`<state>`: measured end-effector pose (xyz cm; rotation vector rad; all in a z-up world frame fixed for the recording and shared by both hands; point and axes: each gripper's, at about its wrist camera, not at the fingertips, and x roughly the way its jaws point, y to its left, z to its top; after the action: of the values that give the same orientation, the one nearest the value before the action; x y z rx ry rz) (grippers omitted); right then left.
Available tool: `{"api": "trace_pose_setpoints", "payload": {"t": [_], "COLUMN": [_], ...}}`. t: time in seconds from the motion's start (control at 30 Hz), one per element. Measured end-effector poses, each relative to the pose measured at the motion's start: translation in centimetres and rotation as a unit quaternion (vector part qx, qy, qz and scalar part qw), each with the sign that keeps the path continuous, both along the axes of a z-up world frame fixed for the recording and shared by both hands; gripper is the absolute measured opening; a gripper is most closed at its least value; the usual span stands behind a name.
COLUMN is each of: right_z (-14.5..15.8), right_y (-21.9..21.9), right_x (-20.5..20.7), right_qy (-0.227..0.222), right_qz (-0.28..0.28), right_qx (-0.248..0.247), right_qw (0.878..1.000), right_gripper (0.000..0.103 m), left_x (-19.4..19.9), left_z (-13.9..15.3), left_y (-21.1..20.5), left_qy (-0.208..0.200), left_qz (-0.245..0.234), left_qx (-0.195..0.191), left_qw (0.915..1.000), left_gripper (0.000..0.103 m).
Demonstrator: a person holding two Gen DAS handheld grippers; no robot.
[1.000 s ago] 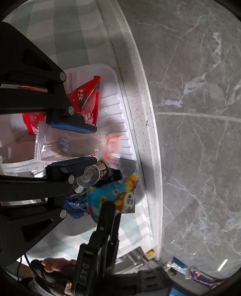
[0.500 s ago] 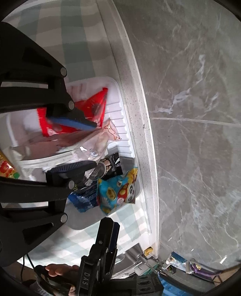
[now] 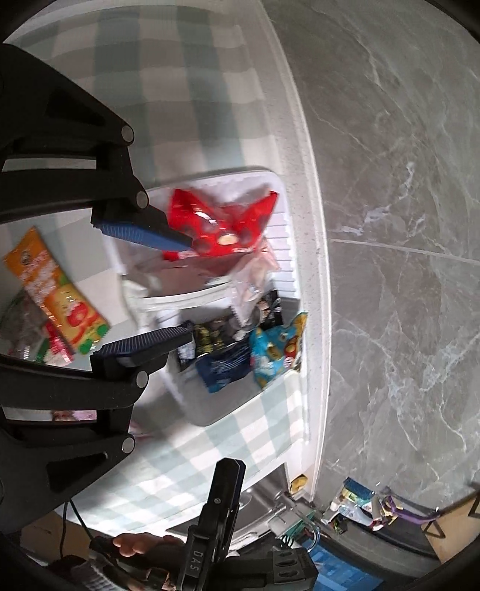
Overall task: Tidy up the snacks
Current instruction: 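Withdraw both grippers from the tray back over the remaining snacks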
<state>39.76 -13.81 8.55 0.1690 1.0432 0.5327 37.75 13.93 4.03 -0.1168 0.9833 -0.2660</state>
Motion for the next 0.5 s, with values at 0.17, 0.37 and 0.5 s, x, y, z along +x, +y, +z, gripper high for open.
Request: {"api": "trace_pose_setpoints", "payload": {"t": [0.17, 0.37, 0.5], "right_z": [0.3, -0.1, -0.6], "right_y": [-0.9, -2.2, -2.8], "right_x": [-2.9, -6.6, -9.2], "right_qy": [-0.01, -0.013, -0.015], "right_qz": [0.002, 0.004, 0.009], "right_qx": [-0.014, -0.03, -0.043], "right_qw": [1.0, 0.999, 0.999], "right_gripper": [0.054, 0.054, 0.055], "left_x": [-2.9, -6.6, -8.9], "left_z": [-0.6, -1.4, -2.1], "left_y": [-0.2, -0.7, -1.1], "left_qy": [0.006, 0.014, 0.022], "left_qz": [-0.008, -0.02, -0.03], "left_qx": [0.002, 0.003, 0.006], "left_qw": [0.9999, 0.9997, 0.9993], "left_gripper": [0.041, 0.041, 0.041]}}
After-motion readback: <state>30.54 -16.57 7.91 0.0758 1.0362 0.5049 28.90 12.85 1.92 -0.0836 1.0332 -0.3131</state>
